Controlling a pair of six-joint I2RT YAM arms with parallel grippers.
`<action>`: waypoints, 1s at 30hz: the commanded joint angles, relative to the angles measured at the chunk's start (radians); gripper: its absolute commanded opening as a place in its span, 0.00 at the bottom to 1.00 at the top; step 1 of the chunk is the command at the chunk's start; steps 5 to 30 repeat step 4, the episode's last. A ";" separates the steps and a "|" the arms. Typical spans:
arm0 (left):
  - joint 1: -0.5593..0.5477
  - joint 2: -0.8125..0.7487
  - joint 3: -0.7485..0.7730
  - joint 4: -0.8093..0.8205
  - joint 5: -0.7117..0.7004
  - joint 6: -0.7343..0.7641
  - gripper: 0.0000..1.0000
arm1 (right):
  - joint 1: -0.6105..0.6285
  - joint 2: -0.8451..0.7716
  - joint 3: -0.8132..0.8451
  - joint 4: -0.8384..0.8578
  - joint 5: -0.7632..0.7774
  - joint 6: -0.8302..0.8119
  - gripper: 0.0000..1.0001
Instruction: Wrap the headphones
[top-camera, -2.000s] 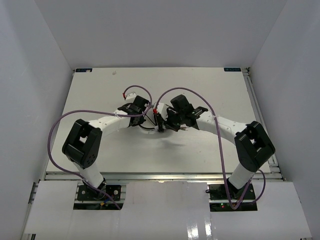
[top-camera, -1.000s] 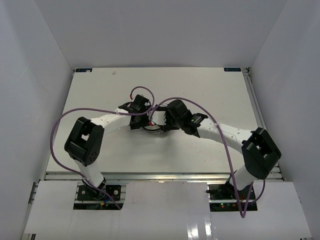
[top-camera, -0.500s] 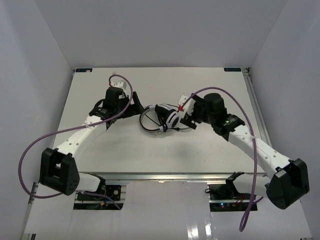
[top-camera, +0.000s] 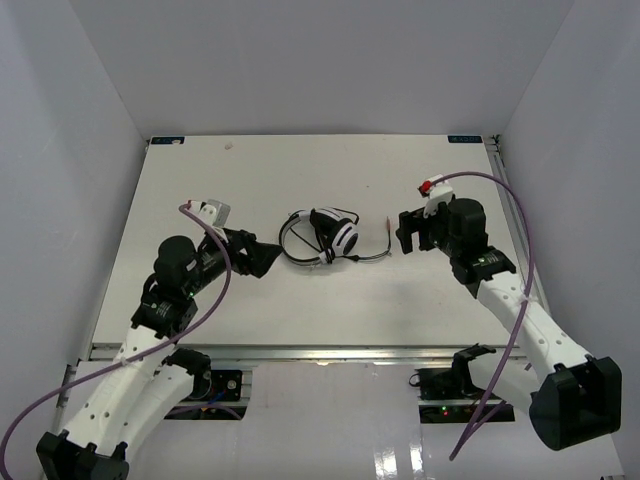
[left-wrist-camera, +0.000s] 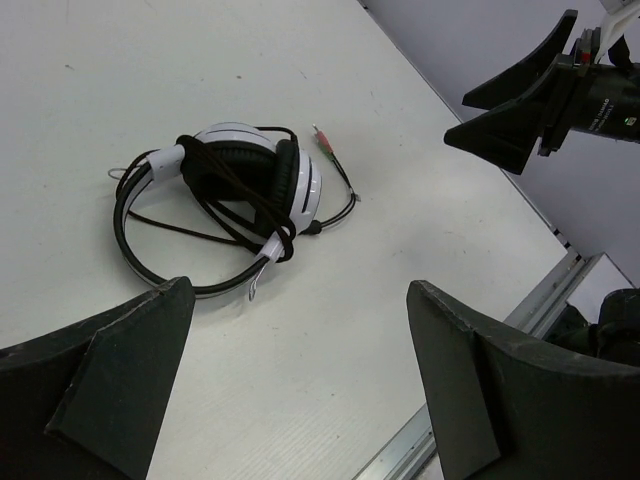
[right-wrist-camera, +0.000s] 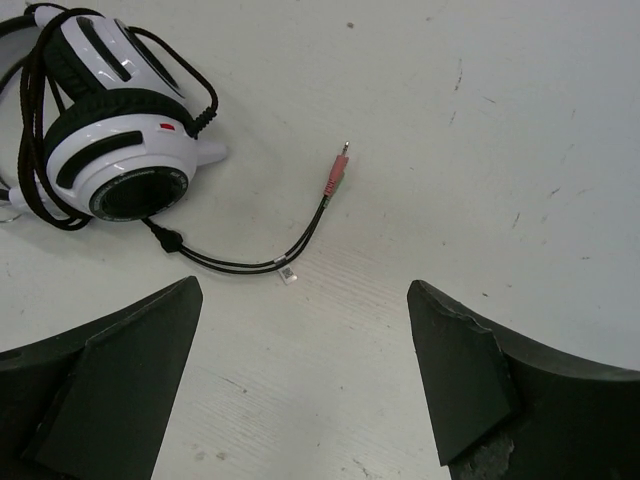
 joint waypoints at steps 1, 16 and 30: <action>0.001 -0.043 -0.031 -0.013 0.011 0.045 0.98 | -0.003 -0.082 -0.033 0.079 0.055 0.076 0.90; 0.001 -0.057 -0.040 -0.022 0.014 0.042 0.98 | -0.009 -0.089 -0.039 0.078 0.077 0.085 0.90; 0.001 -0.057 -0.040 -0.022 0.014 0.042 0.98 | -0.009 -0.089 -0.039 0.078 0.077 0.085 0.90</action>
